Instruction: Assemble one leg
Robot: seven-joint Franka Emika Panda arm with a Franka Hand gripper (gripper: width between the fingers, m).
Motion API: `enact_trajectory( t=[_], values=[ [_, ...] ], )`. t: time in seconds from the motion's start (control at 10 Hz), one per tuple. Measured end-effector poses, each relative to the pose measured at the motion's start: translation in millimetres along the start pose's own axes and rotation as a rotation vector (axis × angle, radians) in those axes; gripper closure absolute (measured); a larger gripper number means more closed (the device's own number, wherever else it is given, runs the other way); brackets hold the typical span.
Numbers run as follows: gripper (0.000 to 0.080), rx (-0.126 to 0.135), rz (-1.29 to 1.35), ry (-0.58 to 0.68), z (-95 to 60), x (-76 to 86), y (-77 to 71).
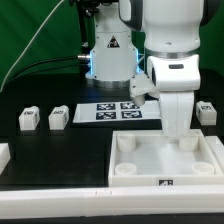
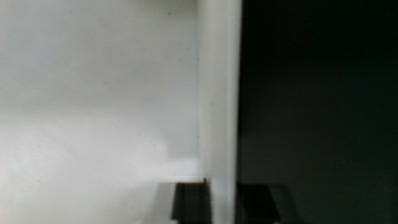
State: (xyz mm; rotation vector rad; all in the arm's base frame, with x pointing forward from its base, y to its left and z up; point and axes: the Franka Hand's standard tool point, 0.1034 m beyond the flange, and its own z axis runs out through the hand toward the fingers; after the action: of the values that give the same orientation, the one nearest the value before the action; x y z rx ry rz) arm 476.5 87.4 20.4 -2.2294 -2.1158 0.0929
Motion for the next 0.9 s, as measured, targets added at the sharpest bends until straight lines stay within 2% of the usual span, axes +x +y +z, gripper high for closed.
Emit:
enact_trajectory(
  t=[0.3,0.6,0.7,0.8,0.9],
  values=[
    [0.0735,-0.002,0.006,0.0,-1.3,0.0,7.0],
    [0.0716,0.0,0.022,0.0,-0.3,0.0,5.9],
    [0.0531,0.002,0.022,0.0,0.2,-0.2,5.2],
    [0.0384,0.002,0.022,0.0,0.2,-0.2,5.2],
    [0.0384,0.002,0.022,0.0,0.2,-0.2,5.2]
  ],
)
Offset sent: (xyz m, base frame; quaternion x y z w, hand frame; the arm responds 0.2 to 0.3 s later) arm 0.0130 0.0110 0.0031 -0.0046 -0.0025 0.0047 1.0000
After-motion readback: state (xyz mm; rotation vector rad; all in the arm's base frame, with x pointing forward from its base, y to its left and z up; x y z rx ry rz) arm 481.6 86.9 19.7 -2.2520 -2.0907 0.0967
